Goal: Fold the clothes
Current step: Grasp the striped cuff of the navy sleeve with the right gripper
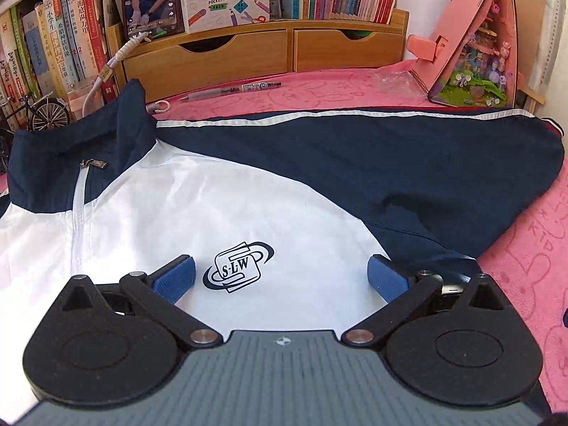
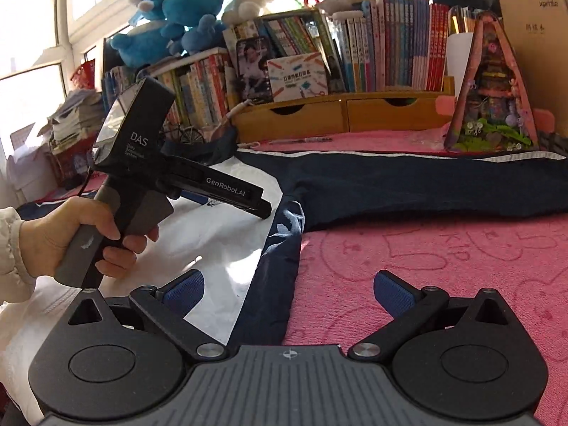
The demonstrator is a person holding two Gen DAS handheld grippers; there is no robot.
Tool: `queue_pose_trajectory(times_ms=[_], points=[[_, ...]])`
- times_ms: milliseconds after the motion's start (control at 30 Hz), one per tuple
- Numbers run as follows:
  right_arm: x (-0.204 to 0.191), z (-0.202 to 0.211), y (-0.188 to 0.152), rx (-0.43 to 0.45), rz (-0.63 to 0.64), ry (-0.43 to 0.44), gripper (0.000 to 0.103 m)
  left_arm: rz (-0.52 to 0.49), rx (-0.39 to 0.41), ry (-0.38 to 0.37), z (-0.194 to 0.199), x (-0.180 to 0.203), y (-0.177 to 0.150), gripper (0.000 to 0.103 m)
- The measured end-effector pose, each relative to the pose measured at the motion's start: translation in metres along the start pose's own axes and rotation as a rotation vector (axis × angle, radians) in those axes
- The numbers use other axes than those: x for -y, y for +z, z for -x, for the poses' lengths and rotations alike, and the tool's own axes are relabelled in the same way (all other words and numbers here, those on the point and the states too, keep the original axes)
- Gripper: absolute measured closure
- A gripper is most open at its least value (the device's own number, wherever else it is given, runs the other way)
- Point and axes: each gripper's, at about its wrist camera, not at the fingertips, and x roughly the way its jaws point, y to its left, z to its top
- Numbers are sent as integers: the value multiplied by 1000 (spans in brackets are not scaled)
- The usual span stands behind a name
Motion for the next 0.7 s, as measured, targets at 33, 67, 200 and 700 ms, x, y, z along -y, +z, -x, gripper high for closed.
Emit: queue_pose_trajectory(times_ms=[33, 67, 200, 700], points=[[-5, -6, 1, -32, 3, -37, 0, 8, 2, 4, -3, -1, 2, 0], [-8, -11, 1, -66, 4, -71, 0, 18, 5, 13, -7, -3, 6, 0], [-12, -11, -2, -80, 18, -90, 0, 59, 14, 50, -27, -12, 25, 0], [26, 1, 4, -37, -77, -38, 0, 193, 64, 195, -84, -45, 76, 0]])
